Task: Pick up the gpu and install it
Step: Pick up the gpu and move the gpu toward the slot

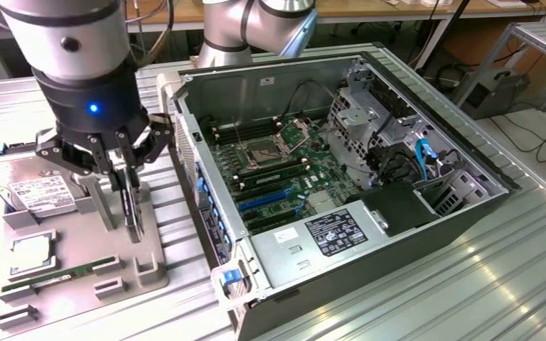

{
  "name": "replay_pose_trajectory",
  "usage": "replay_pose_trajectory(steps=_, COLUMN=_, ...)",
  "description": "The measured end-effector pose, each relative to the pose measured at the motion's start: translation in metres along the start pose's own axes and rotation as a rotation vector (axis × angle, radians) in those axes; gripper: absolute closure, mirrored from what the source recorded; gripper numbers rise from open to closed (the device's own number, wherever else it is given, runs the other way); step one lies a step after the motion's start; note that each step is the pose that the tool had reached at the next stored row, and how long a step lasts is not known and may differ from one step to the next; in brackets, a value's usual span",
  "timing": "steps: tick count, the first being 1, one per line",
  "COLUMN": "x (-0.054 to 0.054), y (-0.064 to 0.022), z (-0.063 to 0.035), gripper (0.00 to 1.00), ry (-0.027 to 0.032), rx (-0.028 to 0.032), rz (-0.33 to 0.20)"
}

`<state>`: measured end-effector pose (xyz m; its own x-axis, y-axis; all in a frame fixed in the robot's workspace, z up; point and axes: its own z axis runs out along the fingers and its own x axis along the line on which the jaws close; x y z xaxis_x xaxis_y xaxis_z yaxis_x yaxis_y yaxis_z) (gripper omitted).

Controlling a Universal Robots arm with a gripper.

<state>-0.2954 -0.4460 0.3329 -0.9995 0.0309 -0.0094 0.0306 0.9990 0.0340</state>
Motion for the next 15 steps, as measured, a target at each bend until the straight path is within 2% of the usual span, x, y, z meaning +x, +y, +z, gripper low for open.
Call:
replay_pose_trajectory(steps=2, x=-0.002, y=-0.0001, z=-0.0155, gripper=0.74, ry=0.0029, rx=-0.0005, rz=-0.002)
replay_pose_trajectory(steps=7, x=-0.010, y=-0.0009, z=-0.0433, gripper=0.74, ry=0.0086, rx=-0.0031, rz=-0.005)
replay_pose_trajectory(steps=9, x=-0.016, y=-0.0014, z=-0.0591, gripper=0.74, ry=0.0117, rx=-0.0055, rz=-0.007)
replay_pose_trajectory(steps=15, x=-0.030, y=-0.0025, z=-0.0903, gripper=0.74, ry=0.0185, rx=-0.0120, rz=-0.010)
